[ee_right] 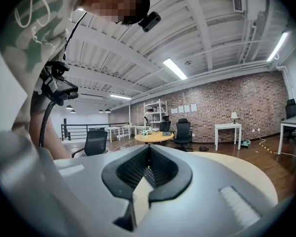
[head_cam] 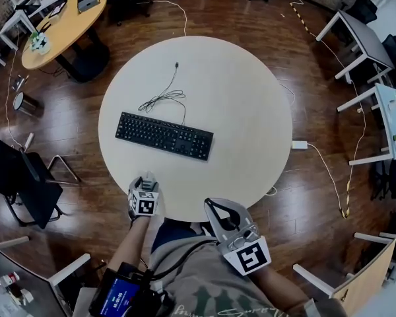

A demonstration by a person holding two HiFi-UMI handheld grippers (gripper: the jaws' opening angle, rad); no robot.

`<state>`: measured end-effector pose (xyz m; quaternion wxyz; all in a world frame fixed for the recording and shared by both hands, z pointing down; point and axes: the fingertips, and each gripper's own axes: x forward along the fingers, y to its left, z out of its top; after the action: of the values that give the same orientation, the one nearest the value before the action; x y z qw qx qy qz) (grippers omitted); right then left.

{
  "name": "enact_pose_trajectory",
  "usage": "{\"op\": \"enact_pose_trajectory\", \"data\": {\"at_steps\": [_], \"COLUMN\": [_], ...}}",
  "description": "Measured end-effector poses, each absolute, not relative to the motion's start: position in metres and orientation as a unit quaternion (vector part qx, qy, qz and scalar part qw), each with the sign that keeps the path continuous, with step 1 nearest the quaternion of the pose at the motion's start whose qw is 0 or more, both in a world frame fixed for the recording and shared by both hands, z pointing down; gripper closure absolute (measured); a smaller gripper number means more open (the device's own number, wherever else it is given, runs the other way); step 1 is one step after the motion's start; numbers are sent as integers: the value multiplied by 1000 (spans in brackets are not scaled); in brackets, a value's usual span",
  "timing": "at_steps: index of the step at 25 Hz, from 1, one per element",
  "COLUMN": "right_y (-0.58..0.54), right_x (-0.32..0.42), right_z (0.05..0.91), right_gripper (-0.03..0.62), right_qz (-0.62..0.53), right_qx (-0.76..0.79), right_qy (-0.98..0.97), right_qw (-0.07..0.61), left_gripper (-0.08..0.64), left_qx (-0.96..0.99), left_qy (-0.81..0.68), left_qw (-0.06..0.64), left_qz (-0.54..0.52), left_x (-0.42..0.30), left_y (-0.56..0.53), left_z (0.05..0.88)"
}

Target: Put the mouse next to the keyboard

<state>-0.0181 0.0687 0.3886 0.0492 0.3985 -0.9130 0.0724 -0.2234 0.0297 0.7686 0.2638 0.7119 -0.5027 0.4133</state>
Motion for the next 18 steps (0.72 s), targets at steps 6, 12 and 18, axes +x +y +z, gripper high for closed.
{"op": "enact_pose_trajectory", "data": {"at_steps": [6, 12, 18], "right_y": [71, 69, 68], "right_x": [5, 38, 65], "right_z": [383, 387, 388], "right_gripper": [591, 591, 591], "right_qz": [64, 70, 70], "right_qx": [394, 396, 399], "right_qy": [-916, -915, -914], "right_qw": [42, 39, 32], "left_gripper": [262, 262, 262], "left_qx": [710, 718, 746], "left_qy": [-501, -490, -440], "left_qw": [269, 278, 263], "left_qz": [416, 409, 426], "left_x": [-184, -137, -71], "left_y": [53, 67, 84], "left_z": [767, 766, 768]}}
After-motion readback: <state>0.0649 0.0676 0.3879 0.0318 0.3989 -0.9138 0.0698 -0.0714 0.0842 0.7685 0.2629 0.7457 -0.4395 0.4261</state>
